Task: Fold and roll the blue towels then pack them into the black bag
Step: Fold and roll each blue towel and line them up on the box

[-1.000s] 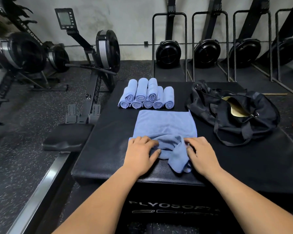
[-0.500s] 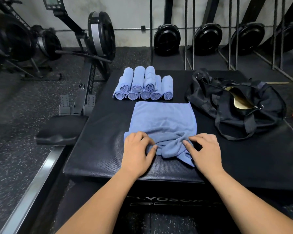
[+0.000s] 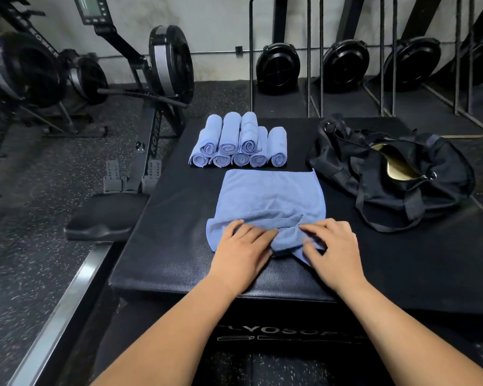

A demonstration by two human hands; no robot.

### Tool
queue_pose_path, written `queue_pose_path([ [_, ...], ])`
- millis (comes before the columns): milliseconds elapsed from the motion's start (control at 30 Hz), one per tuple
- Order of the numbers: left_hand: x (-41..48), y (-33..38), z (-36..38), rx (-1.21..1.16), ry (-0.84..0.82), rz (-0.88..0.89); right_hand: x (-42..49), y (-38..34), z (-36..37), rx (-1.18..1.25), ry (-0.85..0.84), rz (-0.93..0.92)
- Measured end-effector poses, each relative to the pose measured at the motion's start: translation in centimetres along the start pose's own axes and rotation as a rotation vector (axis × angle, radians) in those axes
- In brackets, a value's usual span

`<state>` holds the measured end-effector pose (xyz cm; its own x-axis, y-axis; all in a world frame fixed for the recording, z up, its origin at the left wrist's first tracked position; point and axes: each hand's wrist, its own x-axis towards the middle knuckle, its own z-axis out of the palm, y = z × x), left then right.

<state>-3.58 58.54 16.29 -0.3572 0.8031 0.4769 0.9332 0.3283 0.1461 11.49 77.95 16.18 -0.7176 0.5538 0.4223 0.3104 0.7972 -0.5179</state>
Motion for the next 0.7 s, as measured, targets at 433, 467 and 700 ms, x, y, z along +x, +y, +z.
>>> queue_pose_path([
  [433,2.5,1.4,-0.4,-0.222,0.131,-0.459,1.1,0.7,-1.4,0.361,0.063,0.313],
  [467,2.4,0.9,-0.7,-0.213,0.156,-0.485,1.3,0.8,-1.4,0.389,0.069,0.34],
  [700,1.4,-1.0,-1.3,-0.007,0.146,-0.646,1.9,1.1,-0.6,0.356,0.065,0.415],
])
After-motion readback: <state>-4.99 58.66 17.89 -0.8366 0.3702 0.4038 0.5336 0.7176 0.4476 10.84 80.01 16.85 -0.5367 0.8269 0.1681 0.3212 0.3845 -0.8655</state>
